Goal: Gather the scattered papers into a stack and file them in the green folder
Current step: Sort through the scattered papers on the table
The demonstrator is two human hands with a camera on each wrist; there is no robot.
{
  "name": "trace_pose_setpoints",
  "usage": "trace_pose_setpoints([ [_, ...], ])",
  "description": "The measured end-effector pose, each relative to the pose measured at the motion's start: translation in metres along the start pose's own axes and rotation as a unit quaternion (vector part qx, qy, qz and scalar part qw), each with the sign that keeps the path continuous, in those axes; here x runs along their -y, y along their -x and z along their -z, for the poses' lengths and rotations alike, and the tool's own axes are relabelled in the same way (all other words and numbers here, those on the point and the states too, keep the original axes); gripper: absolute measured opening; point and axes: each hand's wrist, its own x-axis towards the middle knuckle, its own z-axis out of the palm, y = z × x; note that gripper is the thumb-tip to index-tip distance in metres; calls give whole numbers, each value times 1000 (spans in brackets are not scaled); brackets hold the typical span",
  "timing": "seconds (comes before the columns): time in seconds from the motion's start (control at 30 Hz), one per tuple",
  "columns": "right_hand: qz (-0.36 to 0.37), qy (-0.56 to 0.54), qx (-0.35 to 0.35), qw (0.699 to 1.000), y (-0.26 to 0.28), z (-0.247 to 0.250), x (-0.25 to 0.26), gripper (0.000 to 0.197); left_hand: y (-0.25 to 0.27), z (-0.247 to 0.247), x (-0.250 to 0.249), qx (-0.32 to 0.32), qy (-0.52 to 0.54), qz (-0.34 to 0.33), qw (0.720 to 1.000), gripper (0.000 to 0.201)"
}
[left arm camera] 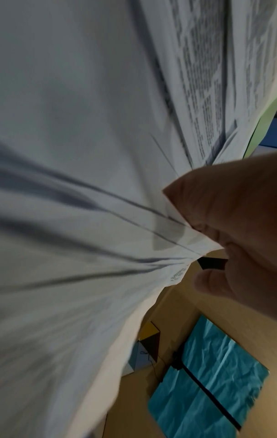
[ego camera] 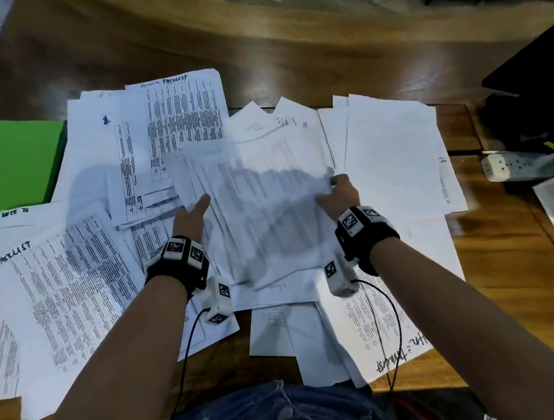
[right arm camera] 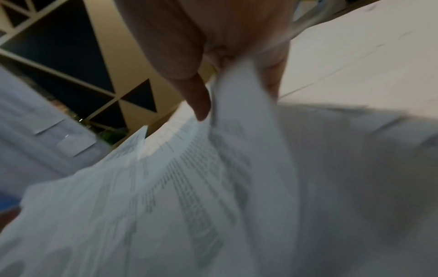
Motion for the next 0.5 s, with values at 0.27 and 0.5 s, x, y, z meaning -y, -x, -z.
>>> trace_pose_setpoints([
  [0.27,49,30,79,995,-4,-16,10,88,2,-3,-6,15,2,-21,1000,66],
  [0.5,119,67,187,973,14,-38,4,98,7,-6,-7,10,-125,1,992,80],
])
